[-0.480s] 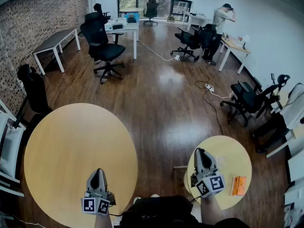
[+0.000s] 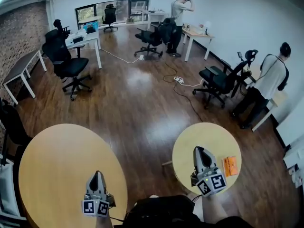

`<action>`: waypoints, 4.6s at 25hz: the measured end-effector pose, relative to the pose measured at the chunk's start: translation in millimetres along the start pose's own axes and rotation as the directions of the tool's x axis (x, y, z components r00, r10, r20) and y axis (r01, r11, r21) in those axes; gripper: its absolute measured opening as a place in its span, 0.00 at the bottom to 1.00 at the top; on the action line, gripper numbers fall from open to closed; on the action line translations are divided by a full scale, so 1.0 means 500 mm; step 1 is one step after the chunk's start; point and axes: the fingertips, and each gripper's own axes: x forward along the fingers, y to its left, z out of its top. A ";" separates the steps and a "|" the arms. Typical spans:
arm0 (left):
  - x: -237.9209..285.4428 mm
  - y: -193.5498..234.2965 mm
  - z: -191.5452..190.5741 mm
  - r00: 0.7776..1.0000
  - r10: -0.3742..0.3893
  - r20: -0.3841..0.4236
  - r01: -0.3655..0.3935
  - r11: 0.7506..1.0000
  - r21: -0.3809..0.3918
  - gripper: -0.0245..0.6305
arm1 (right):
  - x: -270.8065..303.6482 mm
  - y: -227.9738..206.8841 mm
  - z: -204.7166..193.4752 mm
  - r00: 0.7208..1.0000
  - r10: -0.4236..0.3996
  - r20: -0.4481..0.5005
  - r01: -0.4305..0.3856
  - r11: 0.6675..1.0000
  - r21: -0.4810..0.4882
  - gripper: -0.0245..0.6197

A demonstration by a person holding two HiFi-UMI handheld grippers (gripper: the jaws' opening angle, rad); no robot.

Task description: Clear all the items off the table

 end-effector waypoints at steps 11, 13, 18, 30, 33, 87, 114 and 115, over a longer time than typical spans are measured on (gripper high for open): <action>0.124 -0.105 -0.103 0.967 -0.234 -0.101 0.226 0.971 -0.079 0.04 | -0.172 -0.119 0.010 0.956 -0.293 -0.022 0.292 0.956 -0.039 0.05; 0.135 -0.116 -0.116 0.962 -0.251 -0.110 0.242 0.967 -0.084 0.04 | -0.186 -0.130 0.005 0.949 -0.314 -0.024 0.313 0.949 -0.044 0.05; 0.166 -0.172 -0.124 0.949 -0.289 -0.129 0.283 0.957 -0.062 0.04 | -0.210 -0.184 -0.016 0.935 -0.354 -0.018 0.354 0.935 -0.014 0.05; 0.315 -0.467 -0.166 0.881 -0.446 -0.158 0.452 0.892 0.008 0.04 | -0.286 -0.435 0.017 0.893 -0.445 0.072 0.441 0.895 0.070 0.05; 0.332 -0.566 -0.219 0.842 -0.501 -0.198 0.511 0.859 0.001 0.04 | -0.339 -0.494 0.026 0.866 -0.494 0.074 0.487 0.868 0.094 0.05; 0.537 -0.852 -0.769 0.572 -0.583 -0.577 0.699 0.715 -0.029 0.05 | -0.377 -0.518 -0.332 0.727 -0.525 -0.443 0.641 0.750 0.162 0.05; 0.344 -0.265 -0.160 0.988 -0.048 -0.146 0.077 0.977 0.197 0.04 | 0.072 -0.164 -0.123 0.965 0.220 -0.143 -0.210 0.974 0.084 0.05; 0.316 -0.220 -0.137 0.992 -0.002 -0.123 0.027 0.979 0.203 0.04 | 0.092 -0.122 -0.123 0.956 0.259 -0.141 -0.249 0.965 0.082 0.05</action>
